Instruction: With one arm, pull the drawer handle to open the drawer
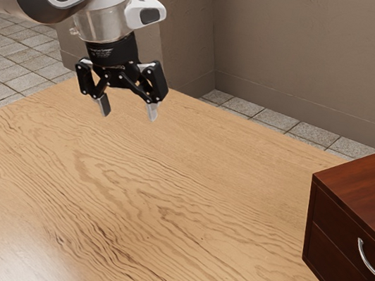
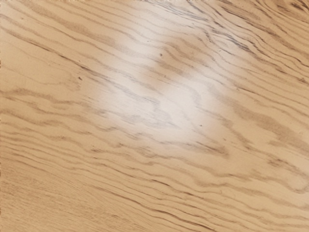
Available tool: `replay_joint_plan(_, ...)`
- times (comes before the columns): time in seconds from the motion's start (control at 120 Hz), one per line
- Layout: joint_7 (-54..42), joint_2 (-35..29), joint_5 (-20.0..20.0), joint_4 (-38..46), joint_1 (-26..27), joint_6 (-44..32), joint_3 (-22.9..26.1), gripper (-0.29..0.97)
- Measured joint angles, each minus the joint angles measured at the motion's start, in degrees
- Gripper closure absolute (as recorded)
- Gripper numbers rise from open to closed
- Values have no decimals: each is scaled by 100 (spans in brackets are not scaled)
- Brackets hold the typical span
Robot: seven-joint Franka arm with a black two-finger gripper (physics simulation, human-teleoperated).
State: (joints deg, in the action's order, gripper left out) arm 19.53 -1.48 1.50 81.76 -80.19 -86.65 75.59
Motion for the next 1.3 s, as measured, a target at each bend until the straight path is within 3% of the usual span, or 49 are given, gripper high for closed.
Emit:
replay_joint_plan(0.192, -28, 45, 245, -35, 176, 15, -257, 0)
replay_joint_plan(0.3, 21, -332, 292, -1023, -214, 338, -228, 0)
replay_joint_plan(0.392, 214, -591, 344, -1415, -99, 598, 127, 0)
replay_joint_plan(0.533, 782, -934, 383, -1423, -34, 838, 487, 0)
replay_joint_plan(0.725, 1469, -1025, 378, -1324, -50, 1006, 577, 0)
replay_joint_plan(0.8, 1687, -1147, 549, -1262, -72, 937, 559, 0)
replay_joint_plan(0.883, 1894, -2023, 1155, -1057, -514, 708, 451, 0)
replay_joint_plan(0.983, 2053, -2376, 2182, -835, -843, 535, 213, 0)
replay_joint_plan(1.158, 2187, -3909, 4222, -210, -925, 490, -979, 2)
replay_joint_plan(1.3, 2447, -4709, 5537, -36, -924, 749, -1422, 6)
